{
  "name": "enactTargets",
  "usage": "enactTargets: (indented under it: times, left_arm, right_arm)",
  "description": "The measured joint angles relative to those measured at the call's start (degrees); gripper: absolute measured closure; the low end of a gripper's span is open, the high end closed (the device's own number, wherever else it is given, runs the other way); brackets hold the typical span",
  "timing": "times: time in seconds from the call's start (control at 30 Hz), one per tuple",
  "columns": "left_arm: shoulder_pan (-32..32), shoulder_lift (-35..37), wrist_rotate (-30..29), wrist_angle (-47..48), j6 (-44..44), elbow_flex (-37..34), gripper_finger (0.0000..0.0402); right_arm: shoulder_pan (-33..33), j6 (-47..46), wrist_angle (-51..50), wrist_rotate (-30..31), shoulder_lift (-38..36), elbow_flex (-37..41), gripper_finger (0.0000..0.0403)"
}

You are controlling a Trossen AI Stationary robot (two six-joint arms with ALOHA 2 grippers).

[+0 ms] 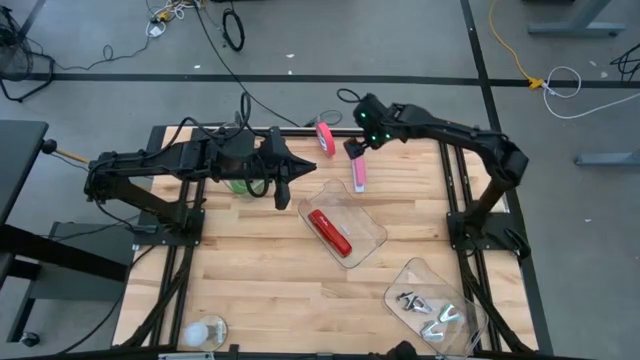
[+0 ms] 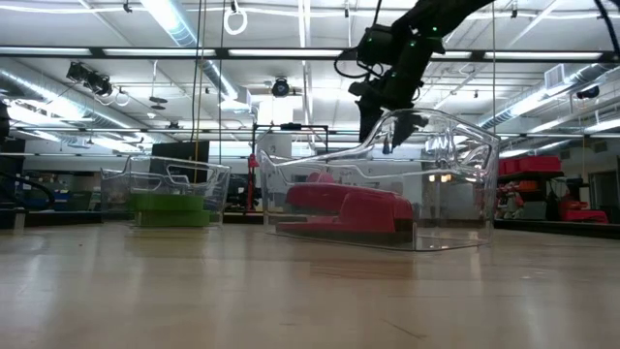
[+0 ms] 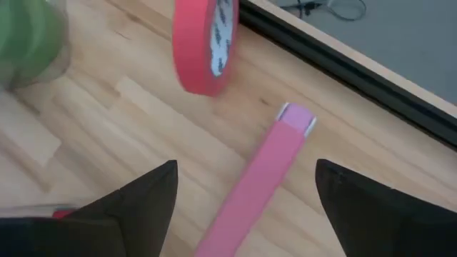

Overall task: Pick and place Stapler, Stapler remover, tape
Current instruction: Put the pink stapler into the center transparent bin

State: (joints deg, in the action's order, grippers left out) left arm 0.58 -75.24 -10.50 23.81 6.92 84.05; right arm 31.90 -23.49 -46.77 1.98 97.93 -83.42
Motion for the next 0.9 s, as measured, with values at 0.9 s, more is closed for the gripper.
enactTargets:
  times: [0.9]
  left_arm:
    - [0.0,0.0,0.0,0.0,0.0,0.0,0.0381]
  right_arm:
    - [0.2,-9.3,-5.2,-1.5,13.4,-1.5,0.0084]
